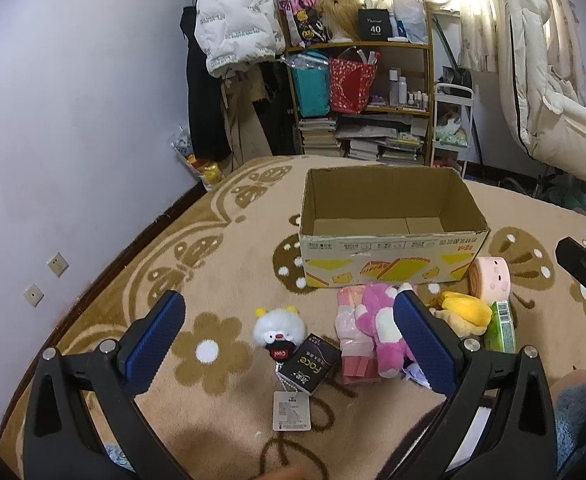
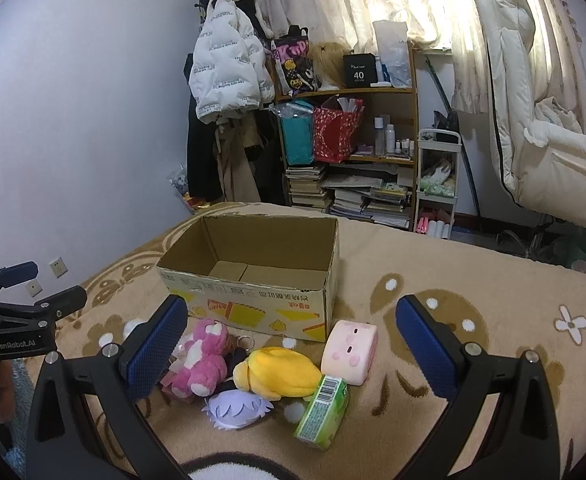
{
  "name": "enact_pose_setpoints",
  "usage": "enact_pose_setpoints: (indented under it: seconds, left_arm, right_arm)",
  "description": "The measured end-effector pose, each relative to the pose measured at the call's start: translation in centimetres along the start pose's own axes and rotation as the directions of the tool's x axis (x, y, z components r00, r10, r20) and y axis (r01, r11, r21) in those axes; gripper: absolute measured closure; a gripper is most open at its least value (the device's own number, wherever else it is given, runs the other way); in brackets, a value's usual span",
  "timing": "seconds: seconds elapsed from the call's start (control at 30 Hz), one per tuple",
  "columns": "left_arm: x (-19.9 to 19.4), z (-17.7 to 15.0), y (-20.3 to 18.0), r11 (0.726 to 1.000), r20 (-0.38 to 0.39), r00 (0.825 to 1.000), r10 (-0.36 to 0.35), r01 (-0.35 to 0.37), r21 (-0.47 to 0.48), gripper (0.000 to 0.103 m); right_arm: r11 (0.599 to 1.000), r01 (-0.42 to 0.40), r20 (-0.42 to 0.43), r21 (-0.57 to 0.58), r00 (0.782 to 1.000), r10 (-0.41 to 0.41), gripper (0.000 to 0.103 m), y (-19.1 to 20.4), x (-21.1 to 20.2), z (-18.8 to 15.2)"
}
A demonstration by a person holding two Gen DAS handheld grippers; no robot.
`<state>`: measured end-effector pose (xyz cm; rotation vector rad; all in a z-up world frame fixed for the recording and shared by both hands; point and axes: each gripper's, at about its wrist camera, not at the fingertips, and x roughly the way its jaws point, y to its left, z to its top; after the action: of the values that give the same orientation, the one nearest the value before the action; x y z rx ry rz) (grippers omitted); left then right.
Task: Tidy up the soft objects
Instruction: 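Grasp the pink marshmallow plush with the right tool while the left tool grasps the pink bear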
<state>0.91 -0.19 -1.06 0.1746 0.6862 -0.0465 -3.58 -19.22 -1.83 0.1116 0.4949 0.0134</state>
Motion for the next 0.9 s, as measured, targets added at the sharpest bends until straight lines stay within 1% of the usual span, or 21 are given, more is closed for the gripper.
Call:
enact_pose_setpoints:
  seconds: [0.17, 0.33, 0.5, 0.77, 0.9]
  left_arm:
    - [1.1, 0.1, 0.0, 1.0, -0.047, 0.999, -0.017, 0.017, -0.003, 0.0]
    - [2.6, 0.4, -0.4, 1.0, -0.083, 0.996, -0.011, 0.011, 0.002, 0.0]
    - [5.1, 0.4, -1.2, 1.0, -0.139, 0.99, -0.001, 0.004, 0.021, 0.0]
    - [8.9, 0.5, -3.3, 0.998, -0.183, 0.983, -0.025, 0.036, 0.054, 0.0]
    - [11.0, 0.4, -4.2, 0.997, -0.211, 0.976, -0.052, 0.063, 0.045, 0.0]
  right_arm:
    - [1.0, 0.011, -0.047, 0.011, 0.999, -0.011, 0.0, -0.3, 0.8, -0.3]
    - [0.997, -0.012, -0.088, 0.073, 0.996, 0.018, 0.0, -1.3, 1.8, 0.0]
    - [0.991, -0.014, -0.123, 0.133, 0.992, 0.03, 0.0, -2.3, 3.3, 0.1]
    - [0.983, 0.013, -0.209, 0.181, 0.978, 0.025, 0.0, -3.6, 6.7, -0.4]
    - [0.98, 0.014, -0.247, 0.201, 0.968, 0.037, 0.0, -4.1, 8.4, -0.6]
